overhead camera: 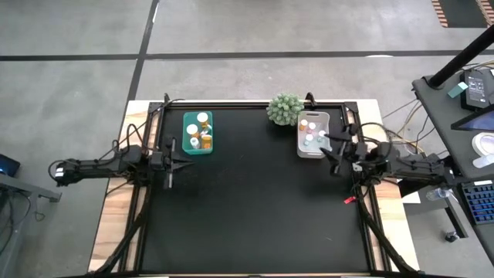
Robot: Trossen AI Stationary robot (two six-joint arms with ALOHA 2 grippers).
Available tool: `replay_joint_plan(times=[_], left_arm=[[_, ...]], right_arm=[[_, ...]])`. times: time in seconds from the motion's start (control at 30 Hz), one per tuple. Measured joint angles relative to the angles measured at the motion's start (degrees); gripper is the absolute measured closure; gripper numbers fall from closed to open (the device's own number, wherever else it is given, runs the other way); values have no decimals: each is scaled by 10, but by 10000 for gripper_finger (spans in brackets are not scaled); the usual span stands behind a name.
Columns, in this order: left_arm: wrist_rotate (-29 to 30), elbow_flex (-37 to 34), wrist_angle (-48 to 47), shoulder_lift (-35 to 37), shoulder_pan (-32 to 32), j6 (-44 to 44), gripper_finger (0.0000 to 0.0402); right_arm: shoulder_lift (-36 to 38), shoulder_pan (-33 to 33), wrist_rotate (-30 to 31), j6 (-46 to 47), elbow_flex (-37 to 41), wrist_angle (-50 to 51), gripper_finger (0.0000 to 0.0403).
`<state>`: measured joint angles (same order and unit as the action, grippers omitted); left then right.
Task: Pick and place medicine bottles into bin by pill shape (circle, oval)
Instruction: Return to Home Position
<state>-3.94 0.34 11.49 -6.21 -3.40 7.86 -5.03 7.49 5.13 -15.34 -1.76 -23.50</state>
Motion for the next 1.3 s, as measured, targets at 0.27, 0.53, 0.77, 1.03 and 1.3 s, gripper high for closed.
replay_joint_plan(times=[0.27, 0.53, 0.77, 1.03, 1.3], left_arm=[[0, 0, 0, -15, 0, 0, 400], [1, -1, 0, -28, 0, 0, 400], [1, -1, 1, -32, 0, 0, 400], [1, -1, 0, -32, 0, 0, 400], [1, -1, 0, -31, 0, 0, 400]], right_arm=[[4, -5, 64, -78, -11, 151, 184], [4, -5, 50, -15, -26, 185, 184], [4, -5, 50, 4, -26, 189, 184], [4, -5, 50, 3, -26, 189, 184], [4, -5, 50, 4, -26, 189, 184]])
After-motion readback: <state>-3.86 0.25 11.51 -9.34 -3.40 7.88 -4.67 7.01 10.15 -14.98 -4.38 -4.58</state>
